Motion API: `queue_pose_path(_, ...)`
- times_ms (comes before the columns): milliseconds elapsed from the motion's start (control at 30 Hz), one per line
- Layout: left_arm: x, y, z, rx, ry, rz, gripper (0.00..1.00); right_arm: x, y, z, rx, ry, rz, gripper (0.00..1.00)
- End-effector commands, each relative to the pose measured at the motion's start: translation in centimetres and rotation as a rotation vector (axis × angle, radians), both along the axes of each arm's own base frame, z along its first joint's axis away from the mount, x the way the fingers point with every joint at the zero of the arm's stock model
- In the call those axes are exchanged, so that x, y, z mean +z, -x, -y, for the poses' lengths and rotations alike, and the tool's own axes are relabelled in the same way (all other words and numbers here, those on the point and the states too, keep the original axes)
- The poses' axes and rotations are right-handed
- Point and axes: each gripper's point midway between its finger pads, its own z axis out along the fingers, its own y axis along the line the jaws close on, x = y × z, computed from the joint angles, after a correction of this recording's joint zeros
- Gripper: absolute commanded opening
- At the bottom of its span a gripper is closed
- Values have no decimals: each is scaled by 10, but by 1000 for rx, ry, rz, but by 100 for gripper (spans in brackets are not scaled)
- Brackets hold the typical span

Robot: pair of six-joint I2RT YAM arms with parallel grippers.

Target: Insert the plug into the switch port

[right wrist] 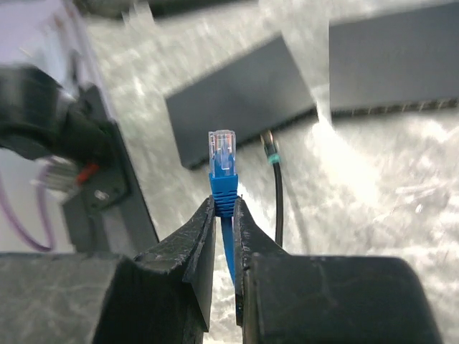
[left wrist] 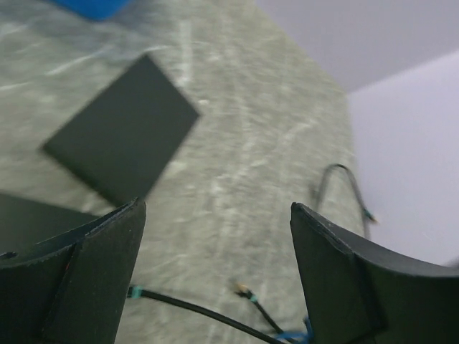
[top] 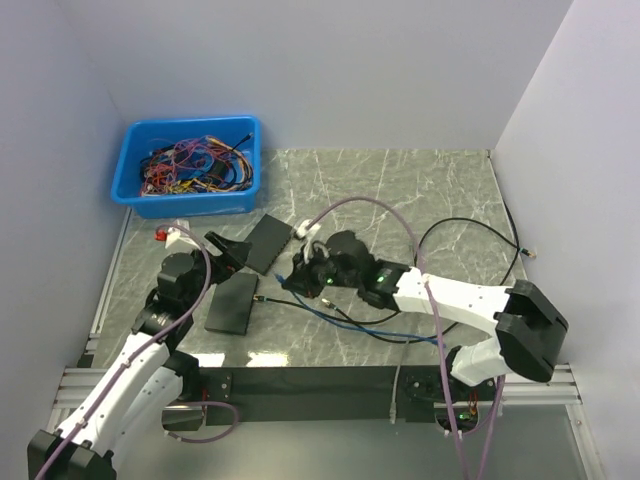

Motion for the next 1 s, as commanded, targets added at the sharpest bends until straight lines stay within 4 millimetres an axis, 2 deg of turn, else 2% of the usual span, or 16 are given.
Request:
queue_pose_path(0, -15, -8, -30, 175, -63, -102, 88, -27, -1, -4, -74, 152, 63, 0)
queue_pose_path(67, -28, -8, -36, 207, -63, -162, 87, -38, 10, -13, -52, 195, 66, 0)
queue_pose_path(200, -56, -11, -48, 232, -45, -266, 86, -72, 17, -25, -46, 290, 37, 0)
queue_pose_path(400, -83, -9, -74, 315, -13, -338, 91, -103, 30, -41, -12, 435, 71, 0)
queue_pose_path(500, -99, -6, -80, 339, -15, -384, 93, -112, 32, -48, 0, 475, 79, 0)
queue_pose_path(700, -124, -2, -79, 331, 10, -453, 92, -121, 36, -61, 32, 491, 56, 0)
queue_pose_path(967, -137, 3, -67, 266, 40, -474, 88, -133, 36, -71, 48, 536, 45, 0)
